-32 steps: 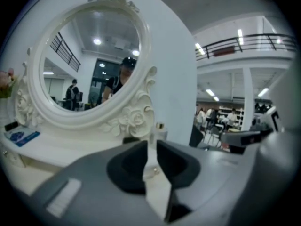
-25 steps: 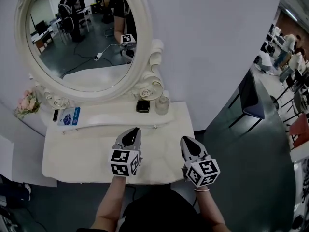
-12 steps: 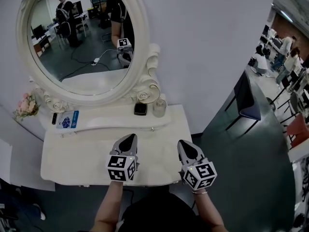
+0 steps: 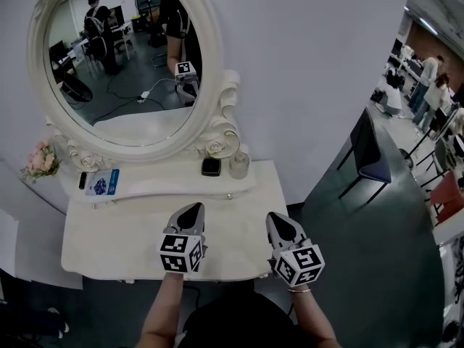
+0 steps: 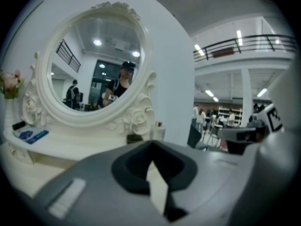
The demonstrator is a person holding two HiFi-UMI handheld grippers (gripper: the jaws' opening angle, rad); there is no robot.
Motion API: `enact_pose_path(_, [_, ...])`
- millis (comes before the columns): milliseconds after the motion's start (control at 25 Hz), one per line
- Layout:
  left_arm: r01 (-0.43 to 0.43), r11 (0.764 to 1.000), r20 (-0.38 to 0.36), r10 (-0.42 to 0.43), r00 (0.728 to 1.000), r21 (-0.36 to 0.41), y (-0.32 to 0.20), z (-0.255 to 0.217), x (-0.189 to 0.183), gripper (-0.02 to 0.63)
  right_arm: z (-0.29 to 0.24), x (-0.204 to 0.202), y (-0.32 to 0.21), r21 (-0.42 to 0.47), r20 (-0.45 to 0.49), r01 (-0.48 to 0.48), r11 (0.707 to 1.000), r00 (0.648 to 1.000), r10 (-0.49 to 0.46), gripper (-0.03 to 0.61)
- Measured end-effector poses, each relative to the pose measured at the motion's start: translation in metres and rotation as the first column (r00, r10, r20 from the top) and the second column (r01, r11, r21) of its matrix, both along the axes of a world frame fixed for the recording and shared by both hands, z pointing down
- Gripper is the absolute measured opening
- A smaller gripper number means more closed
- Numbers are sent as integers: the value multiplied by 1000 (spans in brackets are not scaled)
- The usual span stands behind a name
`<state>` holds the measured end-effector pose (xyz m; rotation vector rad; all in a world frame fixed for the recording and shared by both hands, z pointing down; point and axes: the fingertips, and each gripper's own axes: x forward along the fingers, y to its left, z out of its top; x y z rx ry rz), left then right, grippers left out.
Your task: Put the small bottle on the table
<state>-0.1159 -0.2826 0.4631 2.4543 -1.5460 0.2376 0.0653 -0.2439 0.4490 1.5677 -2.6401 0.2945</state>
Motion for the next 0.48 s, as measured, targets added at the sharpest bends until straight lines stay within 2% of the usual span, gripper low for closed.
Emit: enact_pose_path(480, [-2,1000,-4,2,1000,-2,-1,1,4,8,-1,2,0,3,1,0,1000,1000,0,3])
